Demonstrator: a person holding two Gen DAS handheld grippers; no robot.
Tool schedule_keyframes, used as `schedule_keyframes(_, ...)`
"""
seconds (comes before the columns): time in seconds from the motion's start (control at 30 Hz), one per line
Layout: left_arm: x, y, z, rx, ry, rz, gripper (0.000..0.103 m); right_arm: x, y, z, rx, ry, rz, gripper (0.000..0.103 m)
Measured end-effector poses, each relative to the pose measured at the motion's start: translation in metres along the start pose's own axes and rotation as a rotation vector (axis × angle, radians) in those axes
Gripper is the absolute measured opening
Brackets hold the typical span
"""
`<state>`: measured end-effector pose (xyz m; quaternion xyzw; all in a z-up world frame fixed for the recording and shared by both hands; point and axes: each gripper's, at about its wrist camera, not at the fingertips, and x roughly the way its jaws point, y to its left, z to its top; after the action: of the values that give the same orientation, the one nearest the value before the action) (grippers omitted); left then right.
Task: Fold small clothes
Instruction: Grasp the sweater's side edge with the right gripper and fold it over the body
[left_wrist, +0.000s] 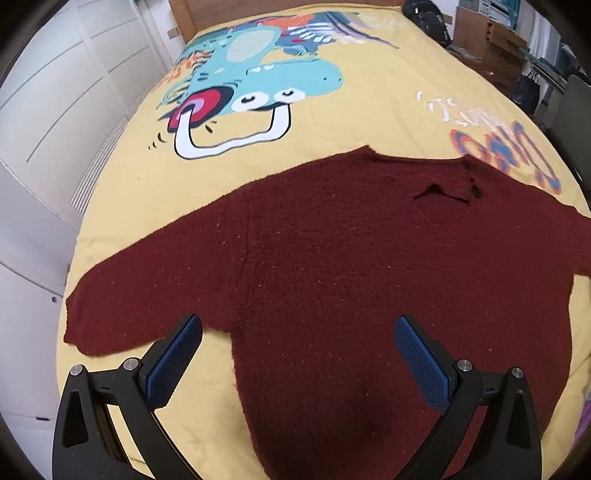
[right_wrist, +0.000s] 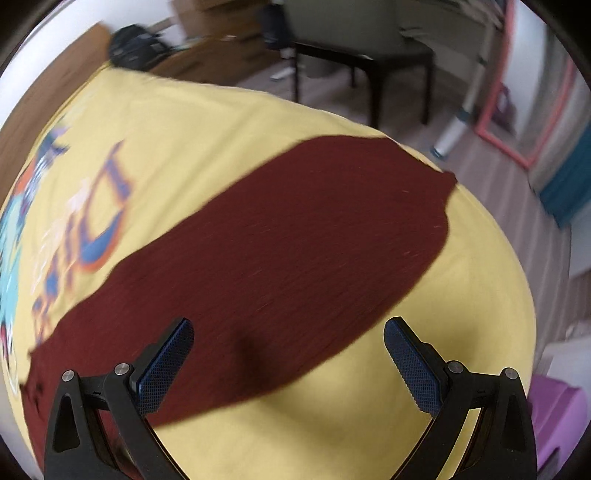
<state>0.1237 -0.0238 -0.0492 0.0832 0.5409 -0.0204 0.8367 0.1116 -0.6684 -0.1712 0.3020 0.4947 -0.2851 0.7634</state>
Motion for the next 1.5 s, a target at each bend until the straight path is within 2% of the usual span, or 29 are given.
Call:
schedule_keyframes(0.13, 0.018, 0.011, 0.003, -0.022, 0.024, -0.024, 0.102, 0.025, -0.024, 0.013, 0.061, 0.040, -0.023, 0.102)
schedule_keyframes(0.27, 0.028, 0.024, 0.002, -0.052, 0.049, -0.035, 0.102, 0.038, -0.037, 0.022, 0.109, 0.032, -0.006, 0.102)
schedule_keyframes(0.33, 0.031, 0.028, 0.000, -0.053, 0.053, -0.030, 0.102, 0.040, -0.038, 0.025, 0.121, 0.026, -0.001, 0.094)
schedule_keyframes(0.37, 0.032, 0.028, -0.001, -0.050, 0.056, -0.022, 0.102, 0.041, -0.038, 0.027, 0.132, 0.023, 0.000, 0.085)
schedule_keyframes(0.4, 0.034, 0.027, -0.002, -0.045, 0.060, -0.014, 0.102, 0.040, -0.040, 0.030, 0.139, 0.022, -0.004, 0.066)
schedule_keyframes(0.43, 0.035, 0.027, -0.004, -0.041, 0.065, -0.012, 0.102, 0.040, -0.039, 0.031, 0.139, 0.022, -0.005, 0.055)
schedule_keyframes(0.5, 0.037, 0.026, -0.006, -0.046, 0.073, -0.022, 0.102, 0.035, -0.039, 0.037, 0.126, 0.031, 0.010, 0.018)
schedule_keyframes(0.53, 0.038, 0.026, -0.007, -0.049, 0.076, -0.027, 0.102, 0.033, -0.036, 0.039, 0.116, 0.033, 0.026, 0.016)
schedule_keyframes(0.67, 0.038, 0.023, -0.009, -0.041, 0.074, -0.014, 0.102, 0.000, -0.012, 0.039, 0.009, -0.024, 0.044, 0.014)
schedule_keyframes(0.83, 0.035, 0.020, -0.011, -0.030, 0.066, -0.045, 0.102, -0.056, 0.029, 0.034, -0.150, -0.118, 0.105, 0.014)
schedule_keyframes(0.97, 0.030, 0.018, -0.011, -0.023, 0.045, -0.039, 0.102, -0.108, 0.081, 0.017, -0.270, -0.183, 0.190, 0.014)
schedule_keyframes(1.07, 0.028, 0.018, -0.010, -0.030, 0.040, -0.068, 0.102, -0.139, 0.131, -0.003, -0.373, -0.215, 0.229, 0.014)
schedule_keyframes(1.3, 0.020, 0.025, -0.006, -0.041, 0.002, -0.112, 0.102, -0.182, 0.248, -0.053, -0.573, -0.228, 0.345, 0.014)
schedule_keyframes(1.43, 0.021, 0.033, -0.003, -0.060, -0.007, -0.137, 0.102, -0.173, 0.311, -0.088, -0.671, -0.176, 0.400, 0.014)
schedule_keyframes(1.5, 0.023, 0.036, -0.002, -0.061, -0.009, -0.134, 0.102, -0.162, 0.333, -0.110, -0.720, -0.140, 0.397, 0.014)
